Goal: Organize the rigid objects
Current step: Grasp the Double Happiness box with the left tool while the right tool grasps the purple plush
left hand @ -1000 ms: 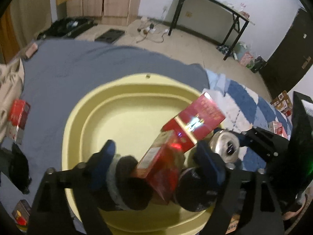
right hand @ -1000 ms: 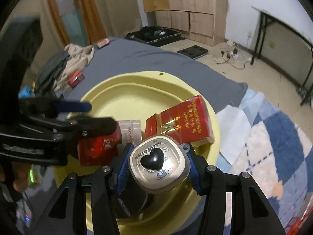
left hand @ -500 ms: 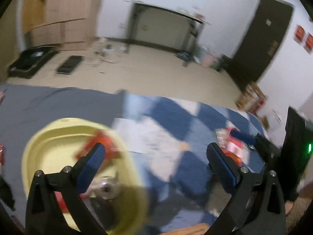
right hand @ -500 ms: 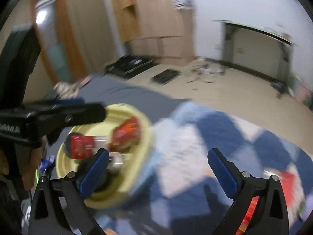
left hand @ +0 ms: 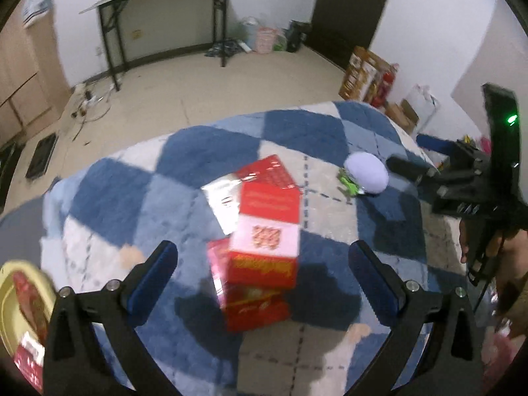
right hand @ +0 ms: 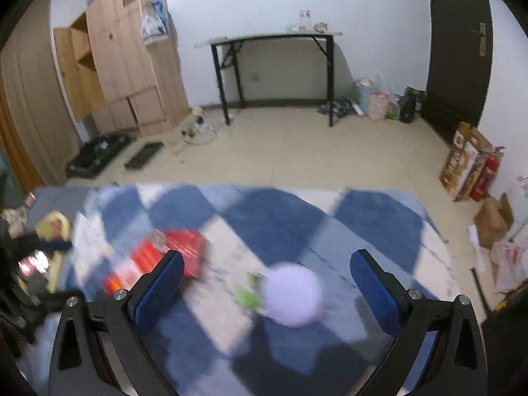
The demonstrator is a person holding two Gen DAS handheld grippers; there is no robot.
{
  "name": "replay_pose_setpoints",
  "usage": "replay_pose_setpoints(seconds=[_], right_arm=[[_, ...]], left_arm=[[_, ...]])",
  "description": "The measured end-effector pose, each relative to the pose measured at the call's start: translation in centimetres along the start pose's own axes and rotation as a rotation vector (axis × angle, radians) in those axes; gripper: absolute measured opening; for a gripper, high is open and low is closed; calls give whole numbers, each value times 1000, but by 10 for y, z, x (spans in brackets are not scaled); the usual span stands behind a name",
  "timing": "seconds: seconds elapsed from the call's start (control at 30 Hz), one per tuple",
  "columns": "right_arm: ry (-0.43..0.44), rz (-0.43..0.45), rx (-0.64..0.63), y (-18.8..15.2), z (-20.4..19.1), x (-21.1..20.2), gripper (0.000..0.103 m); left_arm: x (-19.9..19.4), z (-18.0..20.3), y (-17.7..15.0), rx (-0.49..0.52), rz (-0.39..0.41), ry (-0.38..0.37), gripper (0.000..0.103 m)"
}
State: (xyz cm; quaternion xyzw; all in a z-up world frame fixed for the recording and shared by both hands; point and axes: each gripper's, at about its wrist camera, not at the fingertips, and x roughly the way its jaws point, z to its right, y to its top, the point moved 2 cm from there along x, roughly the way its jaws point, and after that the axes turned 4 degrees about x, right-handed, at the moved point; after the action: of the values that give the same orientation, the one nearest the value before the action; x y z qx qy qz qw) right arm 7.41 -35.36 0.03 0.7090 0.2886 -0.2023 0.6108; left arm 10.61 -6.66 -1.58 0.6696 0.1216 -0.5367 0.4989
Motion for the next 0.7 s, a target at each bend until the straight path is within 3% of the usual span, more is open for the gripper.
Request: replay_pose_setpoints(seconds=[0.17, 0.3, 0.4, 0.57, 0.63, 0.7], right_arm=[[-7, -79, -21, -18, 9, 29, 103], [23, -84, -39, -14, -3, 52, 103], [46, -92, -51, -14, -3, 68, 103], [26, -107, -89, -19, 9, 97, 103], [20, -104, -87, -18, 7, 103, 103], [16, -91, -86, -17, 3, 103, 101]], left_arm=[[31, -3, 3, -10, -54, -27, 103], [46, -5, -2, 19, -70, 51, 103], [56, -8, -9, 13, -99, 54, 102], [53, -2, -6, 23, -57, 58, 102], [52, 1, -1, 41, -40, 78, 91], [56, 4, -1, 43, -58, 72, 65]])
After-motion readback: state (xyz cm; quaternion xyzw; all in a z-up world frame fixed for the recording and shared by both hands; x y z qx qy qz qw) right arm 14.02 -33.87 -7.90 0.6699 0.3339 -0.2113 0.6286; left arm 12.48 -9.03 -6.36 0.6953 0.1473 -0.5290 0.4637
